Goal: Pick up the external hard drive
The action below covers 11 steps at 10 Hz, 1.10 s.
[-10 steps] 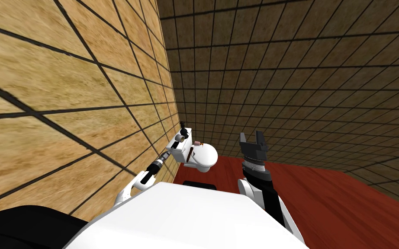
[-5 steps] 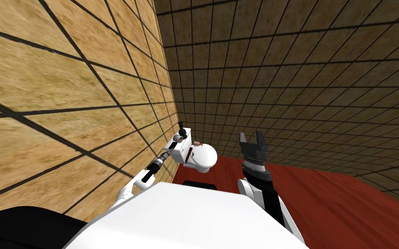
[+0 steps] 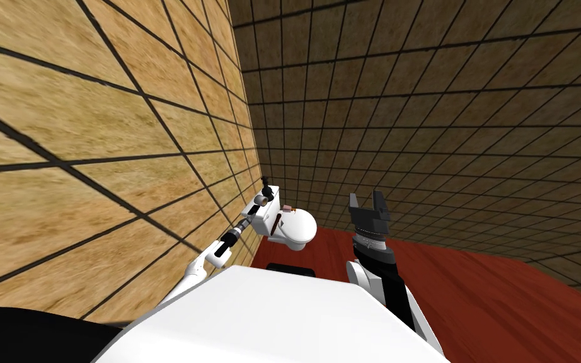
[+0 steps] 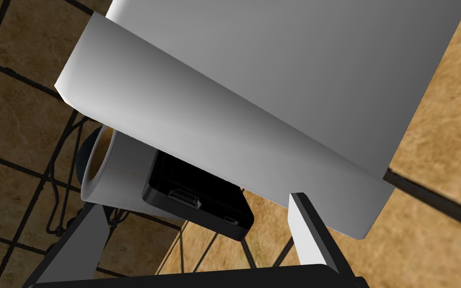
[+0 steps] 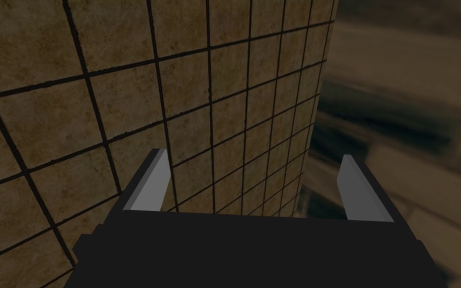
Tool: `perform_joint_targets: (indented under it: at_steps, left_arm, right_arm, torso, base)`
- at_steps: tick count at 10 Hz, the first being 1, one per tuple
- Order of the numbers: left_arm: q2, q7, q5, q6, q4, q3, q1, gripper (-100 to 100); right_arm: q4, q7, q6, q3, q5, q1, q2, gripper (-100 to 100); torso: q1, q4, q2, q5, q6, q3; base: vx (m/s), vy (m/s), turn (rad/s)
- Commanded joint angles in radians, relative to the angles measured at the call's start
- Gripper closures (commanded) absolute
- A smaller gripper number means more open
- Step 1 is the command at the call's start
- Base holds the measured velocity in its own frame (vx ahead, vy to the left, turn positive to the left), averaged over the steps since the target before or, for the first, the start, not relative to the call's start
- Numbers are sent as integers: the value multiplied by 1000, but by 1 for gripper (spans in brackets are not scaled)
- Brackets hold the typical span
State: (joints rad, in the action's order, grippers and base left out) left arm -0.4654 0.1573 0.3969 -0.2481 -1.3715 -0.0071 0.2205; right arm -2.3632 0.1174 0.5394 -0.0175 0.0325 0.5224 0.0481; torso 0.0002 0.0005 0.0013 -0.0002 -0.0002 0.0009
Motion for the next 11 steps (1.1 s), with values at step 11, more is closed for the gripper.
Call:
perform_joint_targets:
  at_steps: [11]
  left_arm:
    - [11, -4, 14, -79, 327, -60, -296, -100]
  right_arm:
    - [0, 0, 0, 0, 0, 0, 0, 0]
  torso:
    - [0, 0, 0, 0, 0, 0]
  base:
    - [-33, -7, 52]
